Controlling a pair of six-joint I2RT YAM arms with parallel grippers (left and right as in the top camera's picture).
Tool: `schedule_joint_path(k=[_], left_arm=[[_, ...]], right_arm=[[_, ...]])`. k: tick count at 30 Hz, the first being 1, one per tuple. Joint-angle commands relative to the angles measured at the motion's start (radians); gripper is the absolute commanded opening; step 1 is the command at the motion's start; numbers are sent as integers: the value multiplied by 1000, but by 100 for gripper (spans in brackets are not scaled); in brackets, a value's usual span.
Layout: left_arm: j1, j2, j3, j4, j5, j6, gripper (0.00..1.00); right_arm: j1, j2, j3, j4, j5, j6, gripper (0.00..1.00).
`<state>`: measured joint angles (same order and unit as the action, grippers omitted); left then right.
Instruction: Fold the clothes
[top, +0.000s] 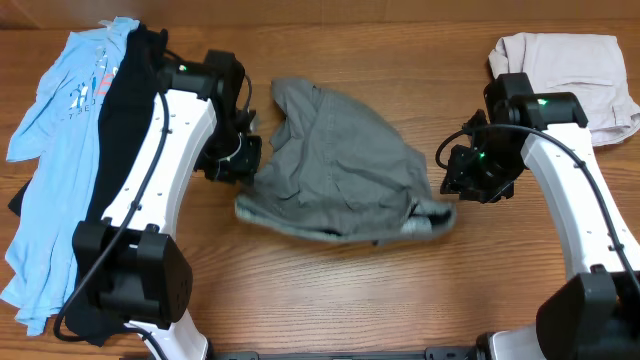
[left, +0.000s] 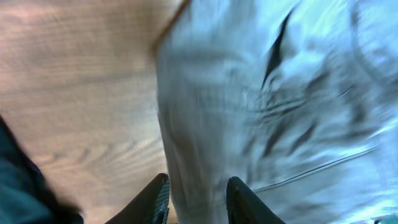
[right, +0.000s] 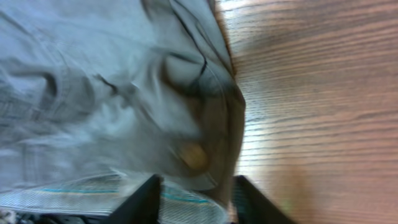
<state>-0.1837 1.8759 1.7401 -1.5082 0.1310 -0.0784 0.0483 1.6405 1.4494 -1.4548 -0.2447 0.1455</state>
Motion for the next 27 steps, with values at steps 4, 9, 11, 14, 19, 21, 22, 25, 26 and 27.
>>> schedule_joint_path(k=[4, 9, 11, 14, 19, 21, 22, 25, 26, 27], left_arm=[[-51, -48, 188, 23, 0, 79, 37], [-136, -50, 204, 68, 100, 291, 57], [-175, -43, 192, 65, 145, 407, 61], [-237, -37, 156, 66, 162, 509, 63], [-368, -17, 19, 101, 129, 620, 63], [-397, -12, -49, 146, 130, 642, 63], [-409, -12, -80, 169, 130, 642, 63], [-447, -12, -162, 221, 131, 640, 64], [-455, -12, -185, 235, 131, 640, 66], [-463, -12, -214, 253, 130, 640, 67]], right_arm=[[30, -154, 57, -34, -83, -19, 53], [109, -229, 53, -105, -69, 42, 56], [126, -258, 40, -111, -36, 100, 56], [126, -285, 32, -114, 31, 161, 61], [117, -286, 31, -98, 66, 170, 65], [98, -286, 31, -83, 97, 170, 70], [81, -286, 31, -70, 107, 169, 74], [11, -286, 31, -32, 110, 157, 80], [-14, -286, 31, -21, 108, 146, 81], [-43, -286, 31, -11, 102, 134, 82]])
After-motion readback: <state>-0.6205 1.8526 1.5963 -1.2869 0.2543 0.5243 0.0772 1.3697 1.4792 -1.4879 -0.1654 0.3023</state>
